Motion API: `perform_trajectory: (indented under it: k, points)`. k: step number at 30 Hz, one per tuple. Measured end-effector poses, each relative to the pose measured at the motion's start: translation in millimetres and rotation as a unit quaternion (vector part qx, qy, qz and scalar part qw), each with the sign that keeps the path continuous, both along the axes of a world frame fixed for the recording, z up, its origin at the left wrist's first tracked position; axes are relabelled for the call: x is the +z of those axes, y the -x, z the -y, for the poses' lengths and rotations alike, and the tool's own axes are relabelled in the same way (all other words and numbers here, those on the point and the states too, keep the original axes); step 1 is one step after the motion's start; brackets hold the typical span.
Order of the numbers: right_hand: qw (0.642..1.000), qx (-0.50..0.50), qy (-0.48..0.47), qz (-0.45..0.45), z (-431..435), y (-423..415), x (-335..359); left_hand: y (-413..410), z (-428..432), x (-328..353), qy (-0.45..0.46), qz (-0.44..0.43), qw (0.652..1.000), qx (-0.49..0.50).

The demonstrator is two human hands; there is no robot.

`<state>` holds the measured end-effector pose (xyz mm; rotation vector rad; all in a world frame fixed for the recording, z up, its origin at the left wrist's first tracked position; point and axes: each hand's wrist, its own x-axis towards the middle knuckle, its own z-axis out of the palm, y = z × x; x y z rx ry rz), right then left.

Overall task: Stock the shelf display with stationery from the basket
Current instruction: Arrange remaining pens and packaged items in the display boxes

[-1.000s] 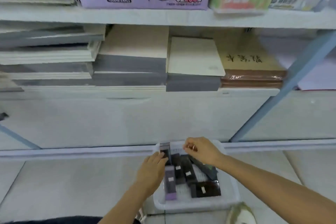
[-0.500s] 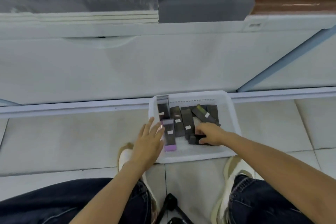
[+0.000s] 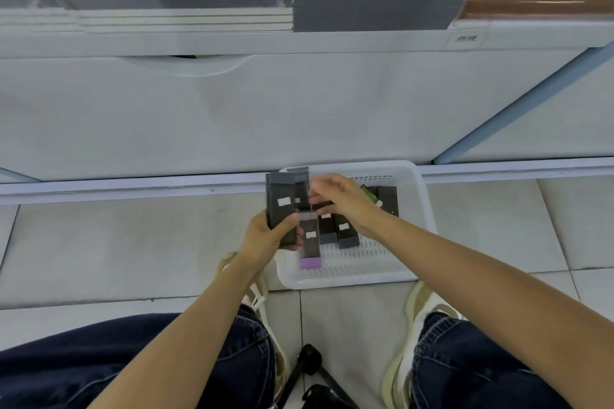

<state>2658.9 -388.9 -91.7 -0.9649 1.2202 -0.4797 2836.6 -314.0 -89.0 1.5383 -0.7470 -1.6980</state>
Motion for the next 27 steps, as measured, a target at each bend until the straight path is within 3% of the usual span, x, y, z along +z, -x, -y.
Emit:
perform_trajectory:
  k: [4,7,12,18,21,27]
  points:
    - [0.98,0.032,-0.029,-0.194,-15,1,-30,-14,-3,-12,-0.021,0.048,0.997,0.059]
    - [0.974,0.064,-0.056,-0.208,-32,-9,-49,-17,-4,-19,-0.023,0.073,0.995,0.059]
    - [0.967,0.068,-0.007,-0.245,-35,-16,-66,-20,-6,-28,-0.024,0.102,0.992,0.066]
    - [0.982,0.066,-0.045,-0.171,-26,-13,-68,-21,-5,-30,-0.022,0.091,0.993,0.071]
    - [0.982,0.094,-0.021,-0.164,-26,-15,-68,-22,-4,-31,-0.022,0.089,0.993,0.07]
    - [0.996,0.079,0.016,-0.033,-2,-1,-35,-22,0,-29,0.003,0.119,0.987,0.108]
